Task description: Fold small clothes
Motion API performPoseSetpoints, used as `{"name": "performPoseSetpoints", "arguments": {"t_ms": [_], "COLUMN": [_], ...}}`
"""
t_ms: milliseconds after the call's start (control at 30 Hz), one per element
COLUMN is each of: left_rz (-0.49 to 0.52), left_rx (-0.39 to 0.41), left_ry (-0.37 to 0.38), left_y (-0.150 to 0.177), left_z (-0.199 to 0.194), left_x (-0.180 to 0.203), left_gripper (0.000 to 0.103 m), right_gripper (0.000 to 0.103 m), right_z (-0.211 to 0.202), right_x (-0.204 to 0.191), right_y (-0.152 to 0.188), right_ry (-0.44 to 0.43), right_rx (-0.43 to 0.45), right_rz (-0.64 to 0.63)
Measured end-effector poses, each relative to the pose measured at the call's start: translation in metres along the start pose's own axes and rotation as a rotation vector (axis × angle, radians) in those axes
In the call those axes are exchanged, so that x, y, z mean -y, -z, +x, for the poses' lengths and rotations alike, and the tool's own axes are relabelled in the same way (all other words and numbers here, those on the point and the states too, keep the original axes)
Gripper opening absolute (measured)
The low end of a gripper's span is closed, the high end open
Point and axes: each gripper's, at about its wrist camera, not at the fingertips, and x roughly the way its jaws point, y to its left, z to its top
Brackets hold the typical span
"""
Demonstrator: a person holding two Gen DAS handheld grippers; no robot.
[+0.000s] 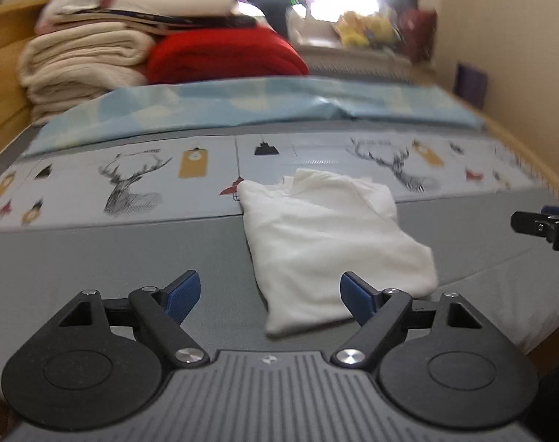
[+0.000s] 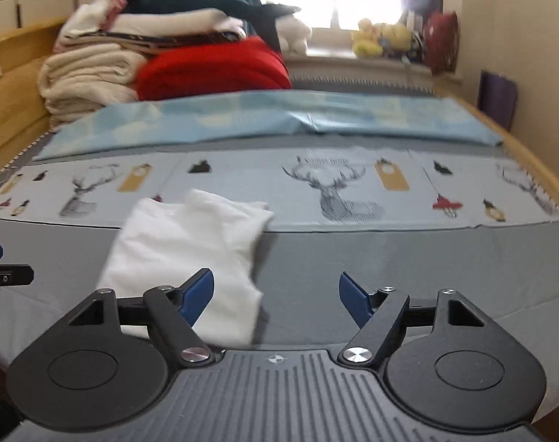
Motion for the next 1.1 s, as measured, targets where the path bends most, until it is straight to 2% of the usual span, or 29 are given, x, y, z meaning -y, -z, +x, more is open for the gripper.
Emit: {"name": "performPoseSetpoints", "arguments": {"t_ms": [100,233,300,367,433,533,633,1100], "left_rz": [-0.032,-0.084,-0.130,-0.161,-0.153,-0.112,-0.092,-0.072], "left_rx": [-0.016,-0.011,-0.011,-0.051,-0.091,-0.110,-0.127,-0.098], "left_ry": [-0.075,-0.149,-0.128,-0.092,-0.069,-0.093,-0.083,-0.059], "left_y": [0.027,0.033,0.038,0.042,0.044,0.045,0.047,0.044], "left_z": [-0.014,-0.032,-0.043,-0.043,-0.035,-0.022,-0.010,-0.009], "left_x": [0.010,0.012,0.006,0.002,0.000,0.003,0.008,0.015], "left_gripper": [0.087,0.087,0.088,0.095,0.098,0.098,0.098,0.098], "right_gripper": [0.094,0.096,0.096,0.096,0.096,0.096,0.096,0.096], "right_z": [-0.024,-0.028,-0.030,-0.034,-0.032,-0.026,-0.024,-0.023], "right_x": [-0.019,-0.030,-0.040,-0.048,-0.053,-0.054,-0.055,-0.058], "right_y": [0.014,0.043,0.046,0.048,0.050,0.052,0.052,0.054], "right_ry": [-0.028,-0.026,-0.002,0.005,0.017,0.017,0.015,0.021], "right_rx": [0.043,-0.032,-0.076,-0.035,-0.040,-0.067,-0.067,-0.067], "right_rz": [0.024,0.070,0.038,-0.034,-0.075,-0.075,-0.079,-0.079]}}
